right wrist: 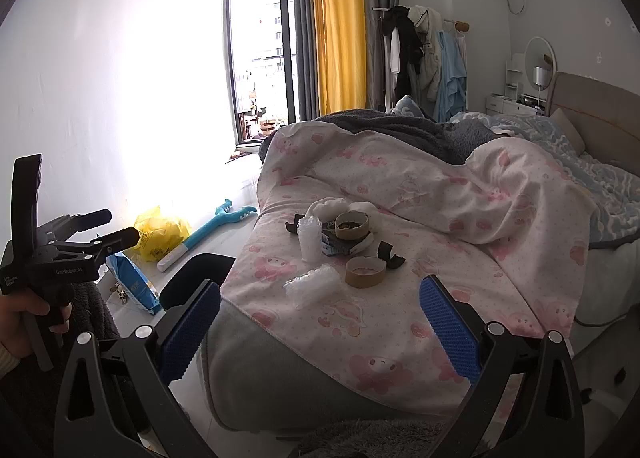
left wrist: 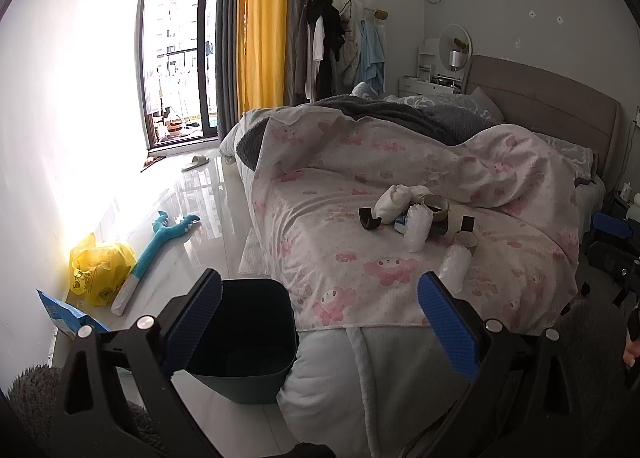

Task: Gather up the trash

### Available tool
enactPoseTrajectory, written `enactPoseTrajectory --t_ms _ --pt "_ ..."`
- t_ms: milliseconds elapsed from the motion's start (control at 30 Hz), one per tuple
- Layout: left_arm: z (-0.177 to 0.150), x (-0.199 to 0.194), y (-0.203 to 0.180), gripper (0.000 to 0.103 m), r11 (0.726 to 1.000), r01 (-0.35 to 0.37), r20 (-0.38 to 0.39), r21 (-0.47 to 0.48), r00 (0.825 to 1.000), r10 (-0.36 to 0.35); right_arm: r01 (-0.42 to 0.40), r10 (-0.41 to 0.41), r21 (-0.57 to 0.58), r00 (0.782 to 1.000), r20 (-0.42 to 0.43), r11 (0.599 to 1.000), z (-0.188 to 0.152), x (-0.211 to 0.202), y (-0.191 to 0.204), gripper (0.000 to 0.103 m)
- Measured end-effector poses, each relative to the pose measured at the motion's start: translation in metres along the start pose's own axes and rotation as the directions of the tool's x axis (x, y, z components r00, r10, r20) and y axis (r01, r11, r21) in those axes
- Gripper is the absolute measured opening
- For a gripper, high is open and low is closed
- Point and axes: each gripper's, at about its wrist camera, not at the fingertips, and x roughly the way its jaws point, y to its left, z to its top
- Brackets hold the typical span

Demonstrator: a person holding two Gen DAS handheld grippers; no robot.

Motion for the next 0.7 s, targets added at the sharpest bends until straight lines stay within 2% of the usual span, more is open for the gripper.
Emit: enactPoseTrajectory --t_ms 233,333,467,600,700 --pt "-0.001 0.002 -0.001 0.1 1.0 0.012 -0.02 0.002 1.0 -0.012 0.0 0.0 0.0 1.0 -0.002 1.0 0.001 0.0 0.0 0.1" --pt "0.0 -0.001 -0.003 0.1 0.999 0.047 -0.013 -0.001 0.999 -0.047 0.011 -0.011 -0.016 1.0 -0.028 1.0 0.002 0.002 0.001 0.1" --pt "0.002 -0.003 -0.009 0.1 0.999 0.024 0.018 0.035 1.0 -0.025 0.016 -0.02 -0.062 0.998 -0.053 0.998 0.006 0.006 0.007 0.1" --pt "0.0 0.007 -0.006 0.1 0.999 0.04 0.013 0.019 0.999 -0.04 0.007 -0.014 -0.106 0.998 -0.059 0.994 0.01 0.013 0.017 0.1" --pt "0.004 0.02 0.002 0.1 0.997 0.072 -0.014 -0.041 0.997 -0.073 0.005 -0.013 -0.113 0.997 -0.07 0.994 0.01 0.024 0.018 0.1"
